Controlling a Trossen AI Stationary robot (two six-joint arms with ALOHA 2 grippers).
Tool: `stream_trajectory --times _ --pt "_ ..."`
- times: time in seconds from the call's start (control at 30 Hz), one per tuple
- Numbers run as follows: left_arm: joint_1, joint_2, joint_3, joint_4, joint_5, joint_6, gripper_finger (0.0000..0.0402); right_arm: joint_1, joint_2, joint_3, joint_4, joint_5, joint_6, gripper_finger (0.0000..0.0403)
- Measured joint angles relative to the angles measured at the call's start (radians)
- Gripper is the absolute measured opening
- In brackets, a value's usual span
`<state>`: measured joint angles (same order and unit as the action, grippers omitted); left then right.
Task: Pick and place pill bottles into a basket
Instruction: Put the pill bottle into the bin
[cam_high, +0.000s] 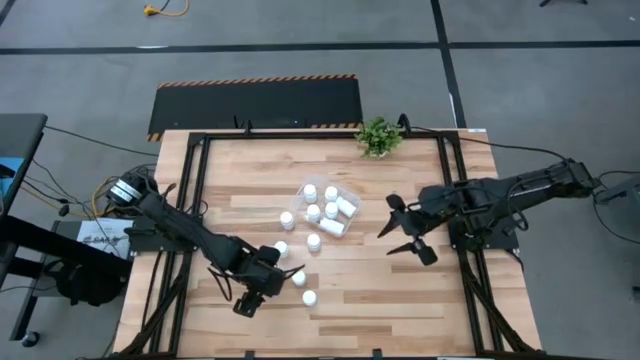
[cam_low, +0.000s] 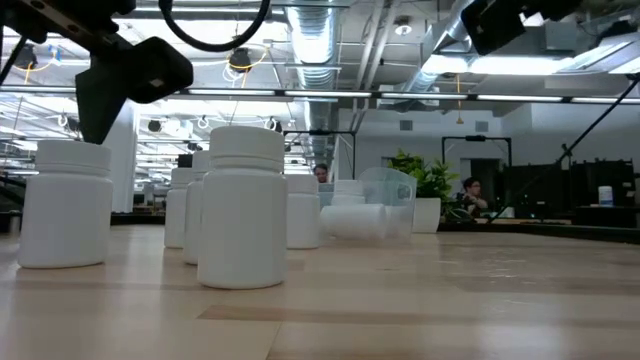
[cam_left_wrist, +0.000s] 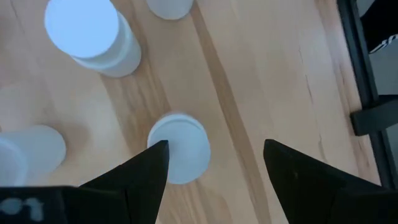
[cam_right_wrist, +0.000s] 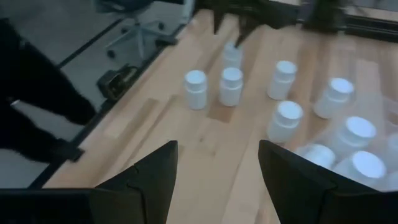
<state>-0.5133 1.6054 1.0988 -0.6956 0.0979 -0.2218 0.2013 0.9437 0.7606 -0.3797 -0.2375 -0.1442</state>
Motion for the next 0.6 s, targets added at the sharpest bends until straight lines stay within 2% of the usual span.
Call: stream_trajectory --times 0.33,0.6 --pt "-0.004 0.001 0.001 -0.012 -0.080 0.002 0.0251 0.001 0.051 0.001 0.002 -0.001 0.013 0.0218" --pt "-0.004 0.001 0.001 -0.032 -0.096 0.026 0.0251 0.001 0.100 0.001 0.008 -0.004 0.023 0.0218"
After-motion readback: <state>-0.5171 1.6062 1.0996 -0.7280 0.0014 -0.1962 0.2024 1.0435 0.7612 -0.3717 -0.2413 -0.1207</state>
